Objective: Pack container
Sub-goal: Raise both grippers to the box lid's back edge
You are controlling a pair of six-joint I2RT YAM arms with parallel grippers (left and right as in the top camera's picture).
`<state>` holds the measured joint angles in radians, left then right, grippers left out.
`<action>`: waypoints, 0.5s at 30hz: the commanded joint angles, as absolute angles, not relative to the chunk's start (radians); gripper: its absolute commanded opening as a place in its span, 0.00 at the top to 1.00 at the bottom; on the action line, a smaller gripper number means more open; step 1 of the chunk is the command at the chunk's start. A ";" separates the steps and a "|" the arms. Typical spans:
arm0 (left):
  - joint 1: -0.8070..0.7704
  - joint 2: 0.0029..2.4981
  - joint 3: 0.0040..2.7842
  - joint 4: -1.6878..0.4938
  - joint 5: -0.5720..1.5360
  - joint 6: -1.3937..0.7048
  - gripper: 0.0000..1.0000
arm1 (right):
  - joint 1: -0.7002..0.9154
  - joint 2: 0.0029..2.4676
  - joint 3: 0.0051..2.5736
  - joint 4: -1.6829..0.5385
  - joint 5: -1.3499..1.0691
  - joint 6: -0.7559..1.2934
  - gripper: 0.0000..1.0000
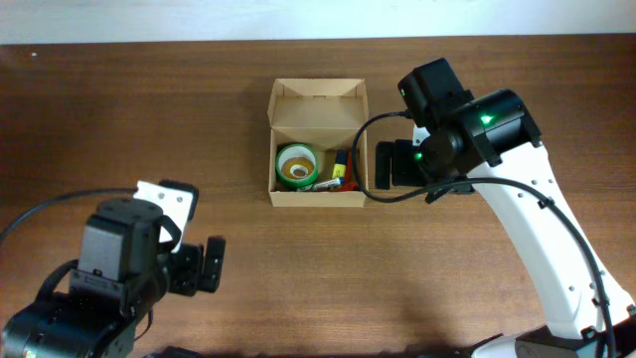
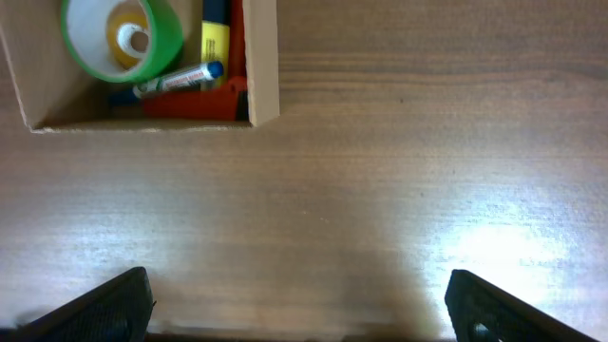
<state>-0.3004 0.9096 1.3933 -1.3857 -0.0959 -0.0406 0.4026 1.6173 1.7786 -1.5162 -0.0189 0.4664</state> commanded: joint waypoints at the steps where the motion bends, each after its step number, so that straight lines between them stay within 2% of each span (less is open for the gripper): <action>1: -0.298 0.908 1.397 -1.376 -0.054 -0.021 0.00 | 0.406 1.599 1.792 -1.524 -0.018 0.453 0.01; 7: -0.298 0.951 1.396 -1.197 -0.044 -0.062 0.00 | 0.406 1.600 1.792 -1.474 -0.014 0.415 0.01; 12: -0.297 1.194 1.396 -1.035 0.009 -0.089 0.00 | 0.382 1.610 1.792 -1.339 -0.013 0.321 0.00; 15: -0.236 1.354 1.396 -0.873 0.138 -0.089 0.00 | 0.334 1.619 1.784 -1.262 -0.015 0.284 0.00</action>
<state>-0.2703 1.3144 1.3930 -0.9016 0.0444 -0.0761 0.3614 1.6176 1.7782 -1.2762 -0.0193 0.3260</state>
